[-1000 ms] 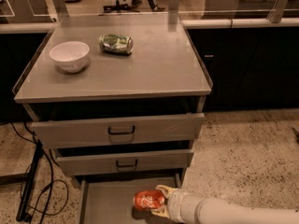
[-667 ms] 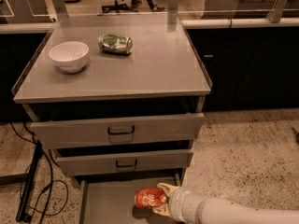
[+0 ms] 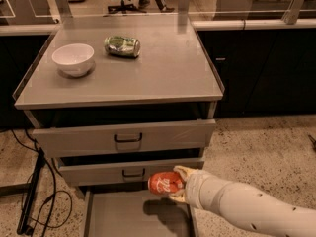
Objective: Pick coke can from bottom drawer and place on counter
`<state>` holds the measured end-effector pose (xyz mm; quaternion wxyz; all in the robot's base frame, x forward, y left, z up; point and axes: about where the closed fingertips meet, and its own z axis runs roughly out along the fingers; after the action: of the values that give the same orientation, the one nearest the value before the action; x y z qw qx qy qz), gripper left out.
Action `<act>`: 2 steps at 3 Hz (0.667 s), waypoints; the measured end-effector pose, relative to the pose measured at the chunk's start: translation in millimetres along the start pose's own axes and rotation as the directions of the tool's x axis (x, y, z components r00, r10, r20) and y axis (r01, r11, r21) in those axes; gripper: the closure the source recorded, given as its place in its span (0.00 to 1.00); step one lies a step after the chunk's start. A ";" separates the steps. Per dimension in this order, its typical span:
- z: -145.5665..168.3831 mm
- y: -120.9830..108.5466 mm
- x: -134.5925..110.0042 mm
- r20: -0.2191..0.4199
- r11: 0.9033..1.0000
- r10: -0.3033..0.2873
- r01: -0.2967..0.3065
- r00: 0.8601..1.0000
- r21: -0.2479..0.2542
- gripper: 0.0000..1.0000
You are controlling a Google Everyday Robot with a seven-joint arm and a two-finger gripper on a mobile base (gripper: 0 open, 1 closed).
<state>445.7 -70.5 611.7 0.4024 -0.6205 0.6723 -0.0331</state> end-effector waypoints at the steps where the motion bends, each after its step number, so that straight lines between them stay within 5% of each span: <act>1: -24.3 -63.1 -19.3 -0.020 0.997 -0.044 0.045 0.999 0.057 1.00; 2: -26.8 -69.6 -15.6 -0.029 0.997 -0.044 0.046 0.999 0.065 1.00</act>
Offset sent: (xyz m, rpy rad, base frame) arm 0.0277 -0.0072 0.0493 -0.0307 -0.0523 -0.0067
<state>484.8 -85.1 675.4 0.4124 -0.6213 0.6623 -0.0729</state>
